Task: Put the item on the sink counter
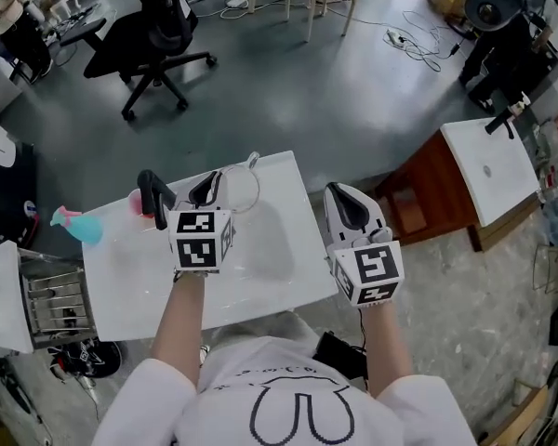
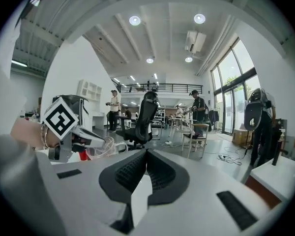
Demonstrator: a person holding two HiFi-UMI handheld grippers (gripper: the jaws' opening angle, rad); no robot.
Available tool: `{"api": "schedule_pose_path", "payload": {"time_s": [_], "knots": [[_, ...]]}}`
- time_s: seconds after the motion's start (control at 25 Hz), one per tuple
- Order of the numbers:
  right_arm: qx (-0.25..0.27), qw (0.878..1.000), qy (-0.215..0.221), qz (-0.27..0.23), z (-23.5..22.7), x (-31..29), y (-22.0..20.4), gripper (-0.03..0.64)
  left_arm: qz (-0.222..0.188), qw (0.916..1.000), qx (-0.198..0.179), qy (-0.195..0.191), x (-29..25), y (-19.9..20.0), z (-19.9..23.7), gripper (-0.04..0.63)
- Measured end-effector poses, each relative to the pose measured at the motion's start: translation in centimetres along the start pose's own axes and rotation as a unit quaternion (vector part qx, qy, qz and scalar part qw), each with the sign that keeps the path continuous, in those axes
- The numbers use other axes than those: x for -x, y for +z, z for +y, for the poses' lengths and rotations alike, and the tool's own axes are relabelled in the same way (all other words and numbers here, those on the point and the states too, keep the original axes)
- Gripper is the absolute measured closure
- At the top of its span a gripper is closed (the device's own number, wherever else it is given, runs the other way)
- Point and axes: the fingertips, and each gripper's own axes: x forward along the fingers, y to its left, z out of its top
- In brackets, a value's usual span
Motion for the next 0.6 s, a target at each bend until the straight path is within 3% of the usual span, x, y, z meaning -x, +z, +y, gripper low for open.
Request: {"api": "schedule_pose_path", "payload": {"time_s": [0.4, 0.6], "knots": [[-0.030, 0.999, 0.027, 0.028, -1.0, -3.1, -3.4, 0.589, 0.094, 0.9953, -0.014, -0.018, -7.3, -3.7, -1.1, 0.561], [-0.035, 0.998, 0.026, 0.037, -3.2, -4.1, -4.0, 0.589, 0.130, 0.9910, -0.001, -0.032, -11.0, -4.9, -2.6, 0.561]]}}
